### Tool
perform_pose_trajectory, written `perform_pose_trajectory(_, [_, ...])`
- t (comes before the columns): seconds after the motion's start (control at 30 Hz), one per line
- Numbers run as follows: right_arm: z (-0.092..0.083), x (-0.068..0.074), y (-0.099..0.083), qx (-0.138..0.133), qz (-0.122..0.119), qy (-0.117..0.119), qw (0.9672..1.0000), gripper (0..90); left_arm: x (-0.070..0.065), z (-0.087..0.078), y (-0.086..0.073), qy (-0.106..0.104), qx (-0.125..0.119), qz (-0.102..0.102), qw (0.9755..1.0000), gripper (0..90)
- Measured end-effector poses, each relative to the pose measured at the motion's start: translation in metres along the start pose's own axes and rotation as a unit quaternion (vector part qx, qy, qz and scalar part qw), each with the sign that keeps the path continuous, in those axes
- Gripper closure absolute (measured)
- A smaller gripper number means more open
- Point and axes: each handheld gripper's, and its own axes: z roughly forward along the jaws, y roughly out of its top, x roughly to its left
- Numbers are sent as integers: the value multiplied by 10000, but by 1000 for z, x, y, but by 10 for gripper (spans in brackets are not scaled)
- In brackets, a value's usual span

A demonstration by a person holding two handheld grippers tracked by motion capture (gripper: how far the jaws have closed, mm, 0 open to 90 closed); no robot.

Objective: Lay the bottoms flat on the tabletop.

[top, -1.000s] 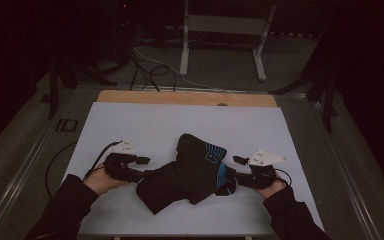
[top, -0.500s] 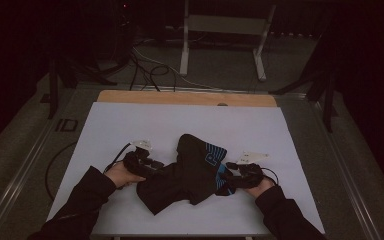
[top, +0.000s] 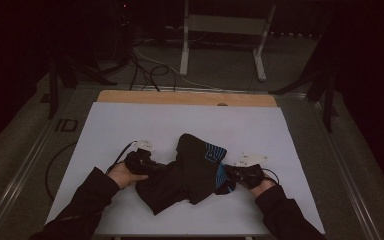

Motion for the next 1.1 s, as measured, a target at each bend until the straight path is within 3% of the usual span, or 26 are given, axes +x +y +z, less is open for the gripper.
perform_pose_trajectory(0.13, [-8,-6,5,-179,5,-247,9995,900,-2,-14,3,222,-208,14,9995,868])
perform_pose_trajectory(0.17, [-10,-8,7,-225,7,-271,9994,900,-2,-25,5,396,-348,-19,9986,869])
perform_pose_trajectory(0.27, [-15,-12,15,-380,-29,-417,9984,900,-2,-42,10,603,-523,-16,9968,869])
perform_pose_trajectory(0.37, [-20,-17,27,-580,-57,-525,9969,900,-5,-59,17,794,-729,23,9942,869])
perform_pose_trajectory(0.43, [-23,-18,31,-640,-34,-546,9964,900,-6,-64,19,806,-805,32,9935,870])
perform_pose_trajectory(0.53, [-31,-24,46,-891,-117,-627,9940,900,-14,-84,28,983,-1080,100,9892,870])
perform_pose_trajectory(0.67, [-43,-23,64,-1129,-273,-748,9904,900,-22,-97,36,1050,-1200,197,9870,868])
perform_pose_trajectory(0.7, [-50,-22,73,-1254,-373,-765,9884,900,-31,-103,40,1112,-1236,300,9856,868])
perform_pose_trajectory(0.83, [-56,-16,77,-1351,-373,-704,9876,900,-43,-103,40,991,-1202,368,9871,867])
perform_pose_trajectory(0.9, [-56,-10,70,-1269,-471,-629,9888,900,-54,-95,32,904,-1024,481,9895,867])
perform_pose_trajectory(1.1, [-50,0,40,-1026,-302,-385,9935,900,-63,-78,14,630,-868,336,9937,865])
